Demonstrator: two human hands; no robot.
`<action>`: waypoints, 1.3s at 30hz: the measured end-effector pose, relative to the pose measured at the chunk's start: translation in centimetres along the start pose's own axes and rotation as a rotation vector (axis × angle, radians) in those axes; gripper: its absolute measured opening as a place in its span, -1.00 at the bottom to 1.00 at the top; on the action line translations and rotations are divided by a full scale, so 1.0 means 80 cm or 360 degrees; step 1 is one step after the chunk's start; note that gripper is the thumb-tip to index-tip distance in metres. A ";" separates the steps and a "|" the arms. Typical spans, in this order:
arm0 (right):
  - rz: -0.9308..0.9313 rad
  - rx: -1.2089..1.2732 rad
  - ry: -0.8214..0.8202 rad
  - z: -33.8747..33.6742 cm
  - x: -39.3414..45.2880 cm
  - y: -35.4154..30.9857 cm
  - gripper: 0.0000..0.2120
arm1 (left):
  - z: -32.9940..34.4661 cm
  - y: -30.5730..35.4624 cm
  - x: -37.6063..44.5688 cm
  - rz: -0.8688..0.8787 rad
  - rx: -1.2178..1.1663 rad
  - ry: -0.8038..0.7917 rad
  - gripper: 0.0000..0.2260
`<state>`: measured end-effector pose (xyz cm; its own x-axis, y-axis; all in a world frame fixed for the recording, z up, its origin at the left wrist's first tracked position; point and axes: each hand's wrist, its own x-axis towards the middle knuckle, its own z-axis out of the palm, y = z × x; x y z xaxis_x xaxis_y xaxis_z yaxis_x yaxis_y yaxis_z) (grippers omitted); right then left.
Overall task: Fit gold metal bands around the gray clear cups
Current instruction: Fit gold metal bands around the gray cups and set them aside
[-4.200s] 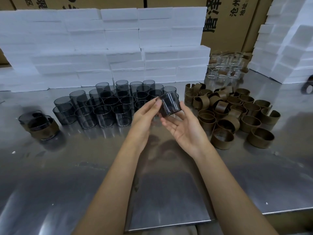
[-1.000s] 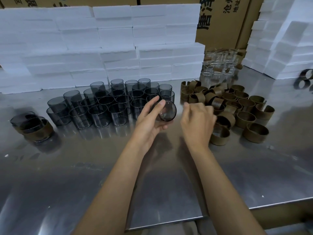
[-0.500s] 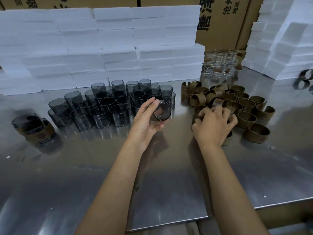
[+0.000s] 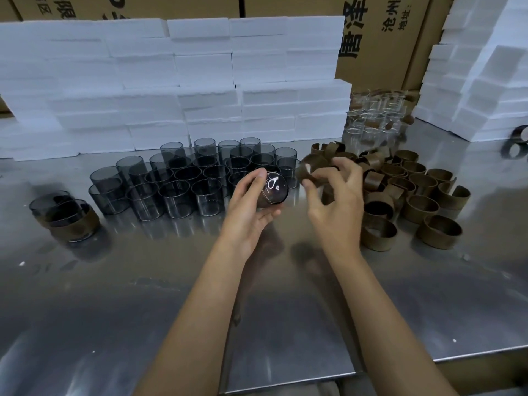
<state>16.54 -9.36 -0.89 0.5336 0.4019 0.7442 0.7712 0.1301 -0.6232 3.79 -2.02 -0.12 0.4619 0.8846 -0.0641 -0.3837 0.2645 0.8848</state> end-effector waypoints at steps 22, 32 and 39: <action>0.0852 0.0878 -0.0446 0.006 -0.004 -0.035 -0.48 | -0.003 -0.002 0.007 0.0105 0.0046 -0.0217 -0.36; 0.1053 0.1065 -0.0702 0.013 -0.007 -0.023 -0.46 | -0.004 -0.011 0.009 0.0037 0.0193 -0.0389 -0.39; 0.1101 0.0889 -0.0340 0.018 -0.007 -0.029 -0.43 | -0.002 -0.011 0.005 0.0037 0.0242 -0.0425 -0.52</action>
<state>13.97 -8.61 -0.17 0.6957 0.7054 0.1357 -0.0064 0.1950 -0.9808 4.21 -1.83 -0.99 0.6558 0.7523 0.0625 -0.2817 0.1671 0.9448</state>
